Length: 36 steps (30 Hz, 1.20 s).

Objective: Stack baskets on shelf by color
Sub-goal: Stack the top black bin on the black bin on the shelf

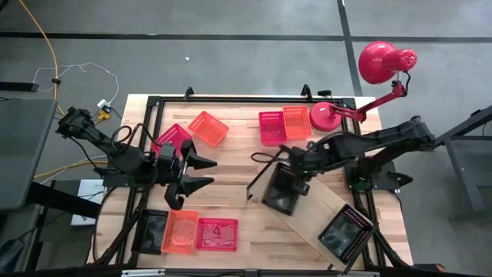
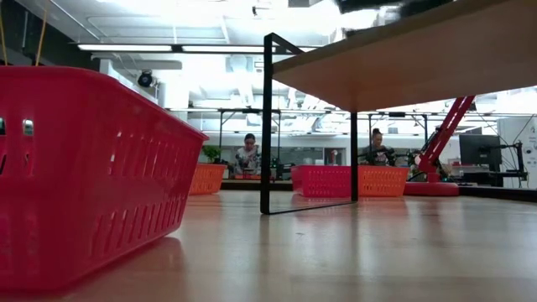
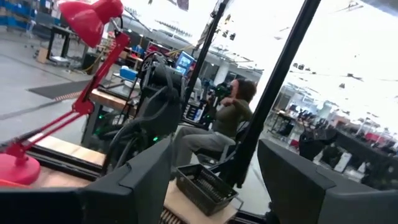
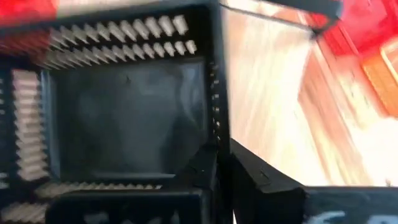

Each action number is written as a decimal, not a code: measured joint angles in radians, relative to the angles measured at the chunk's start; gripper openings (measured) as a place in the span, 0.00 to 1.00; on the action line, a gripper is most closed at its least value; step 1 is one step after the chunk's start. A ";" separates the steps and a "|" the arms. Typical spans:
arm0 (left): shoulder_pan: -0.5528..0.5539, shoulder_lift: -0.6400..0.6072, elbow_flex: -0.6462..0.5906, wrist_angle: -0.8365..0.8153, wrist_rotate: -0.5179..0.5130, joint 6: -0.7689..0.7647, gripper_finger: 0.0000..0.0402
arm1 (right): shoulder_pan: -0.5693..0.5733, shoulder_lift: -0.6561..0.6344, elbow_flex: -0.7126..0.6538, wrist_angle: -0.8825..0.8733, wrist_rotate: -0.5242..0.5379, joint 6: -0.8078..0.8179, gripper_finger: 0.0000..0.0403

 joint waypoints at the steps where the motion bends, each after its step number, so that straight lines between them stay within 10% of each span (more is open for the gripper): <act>1: 0.000 0.000 0.000 -0.001 0.000 0.007 0.56 | 0.006 -0.020 0.005 -0.020 -0.005 0.016 0.05; 19: 0.001 0.000 0.000 -0.006 -0.019 0.027 0.56 | 0.500 -0.178 0.250 -0.223 -0.245 0.742 0.00; 36: 0.001 0.000 0.000 -0.026 -0.019 0.027 0.56 | 0.809 -0.170 0.247 -0.421 -0.187 1.288 0.00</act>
